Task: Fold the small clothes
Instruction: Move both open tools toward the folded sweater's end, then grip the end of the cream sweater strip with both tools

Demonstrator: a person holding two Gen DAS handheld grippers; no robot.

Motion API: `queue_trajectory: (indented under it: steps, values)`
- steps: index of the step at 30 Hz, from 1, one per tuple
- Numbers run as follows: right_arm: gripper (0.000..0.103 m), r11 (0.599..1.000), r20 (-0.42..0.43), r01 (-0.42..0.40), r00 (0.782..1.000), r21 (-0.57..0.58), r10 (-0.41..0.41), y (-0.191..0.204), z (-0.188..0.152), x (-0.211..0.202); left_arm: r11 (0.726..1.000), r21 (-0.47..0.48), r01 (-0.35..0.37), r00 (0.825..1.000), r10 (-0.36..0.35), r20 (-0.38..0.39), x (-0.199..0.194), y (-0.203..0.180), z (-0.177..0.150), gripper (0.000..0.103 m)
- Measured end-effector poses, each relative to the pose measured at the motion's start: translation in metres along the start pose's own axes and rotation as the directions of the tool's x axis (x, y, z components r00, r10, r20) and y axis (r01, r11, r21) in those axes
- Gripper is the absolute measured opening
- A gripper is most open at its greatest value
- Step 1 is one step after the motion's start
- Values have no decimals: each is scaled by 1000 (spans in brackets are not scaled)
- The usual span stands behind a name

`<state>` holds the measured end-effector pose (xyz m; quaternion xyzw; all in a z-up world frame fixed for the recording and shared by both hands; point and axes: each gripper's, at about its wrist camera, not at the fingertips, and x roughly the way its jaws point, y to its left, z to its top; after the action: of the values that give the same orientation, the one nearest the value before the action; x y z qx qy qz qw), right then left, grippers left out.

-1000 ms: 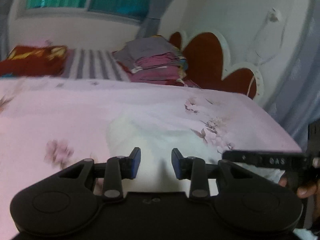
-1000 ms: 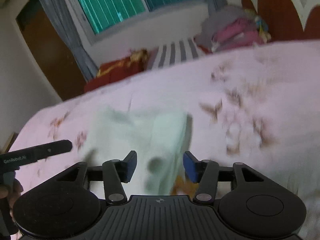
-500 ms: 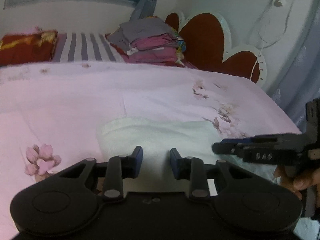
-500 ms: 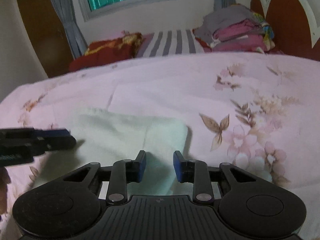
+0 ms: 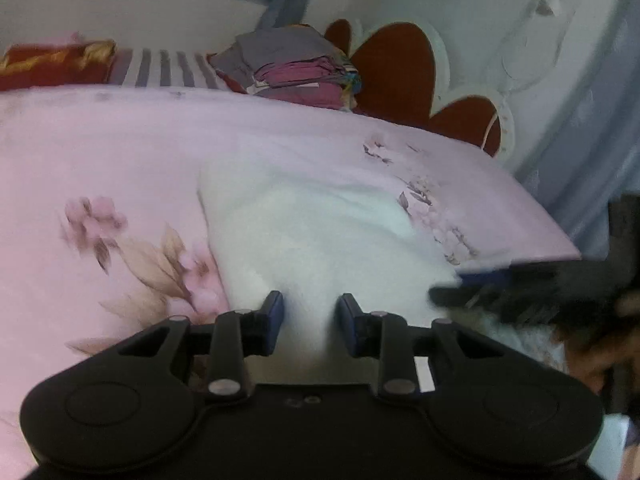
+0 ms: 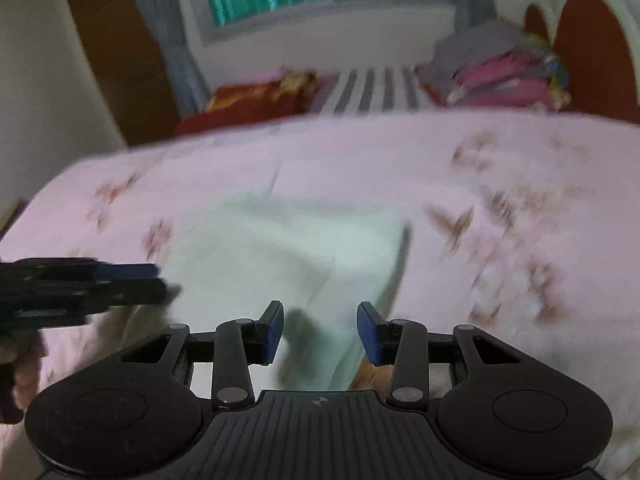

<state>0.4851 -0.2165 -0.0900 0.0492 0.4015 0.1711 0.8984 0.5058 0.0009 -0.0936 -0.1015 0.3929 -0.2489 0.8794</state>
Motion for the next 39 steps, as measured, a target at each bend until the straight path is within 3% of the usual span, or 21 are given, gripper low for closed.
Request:
queue_trajectory:
  steps: [1,5,10,14,18,19,21,24,27,30,31,33,34,35,36,37,39]
  values:
    - [41,997,-37,68,997,-42,-69,4,-6,9,999,27,-26,1000,26,-1,1,-6,0,31]
    - [42,991,-29,132,991,-33,-133,5,-8,6,997,29,-76,997,76,-15,1,-17,5,31]
    - [41,988,-23,154,988,-32,-155,11,-8,-2,997,-19,-77,997,77,3,-33,-10,-5,29]
    - [42,987,61,124,991,-98,-118,34,-15,-40,996,-61,-69,998,69,-3,-58,-9,-37,29]
    - [41,990,-2,15,1000,-137,-15,54,-46,-47,989,-94,-116,992,110,-62,-61,-5,-66,32]
    - [41,985,-47,27,998,-169,-36,56,-59,-41,987,-95,-130,990,124,-66,-62,-3,-72,33]
    - [42,958,-85,169,978,-234,-193,51,-78,-28,985,-114,-128,991,122,-55,-69,1,-79,33]
    - [41,983,-84,157,983,-92,-165,31,-80,-45,989,-65,-133,990,129,-61,-74,-10,-80,31]
    - [41,976,-29,204,978,-79,-207,31,-76,-66,990,-103,-98,994,92,-59,-79,-9,-89,30]
    - [41,995,8,94,996,-26,-94,35,-74,-84,988,-112,-102,993,95,-65,-80,-10,-96,32]
    - [41,996,6,78,997,-45,-78,41,-78,-84,989,-110,-99,993,92,-70,-80,-12,-95,33]
    - [42,986,-58,114,991,-124,-122,52,-89,-67,990,-103,-101,993,95,-65,-84,-13,-91,47]
    - [44,972,-113,180,974,-150,-197,50,-97,-53,989,-98,-115,993,111,-49,-88,-13,-86,73]
    - [49,974,-90,195,974,-114,-206,43,-97,-56,987,-88,-132,991,131,-22,-91,-13,-82,88]
    - [46,972,-96,227,968,-63,-232,38,-90,-60,988,-75,-137,990,138,7,-93,-13,-76,86]
    - [43,963,-60,267,961,-42,-269,39,-83,-66,990,-66,-126,992,128,18,-90,-10,-66,77]
    - [38,965,55,259,965,-33,-257,44,-65,-78,991,-73,-108,994,110,24,-78,-6,-47,70]
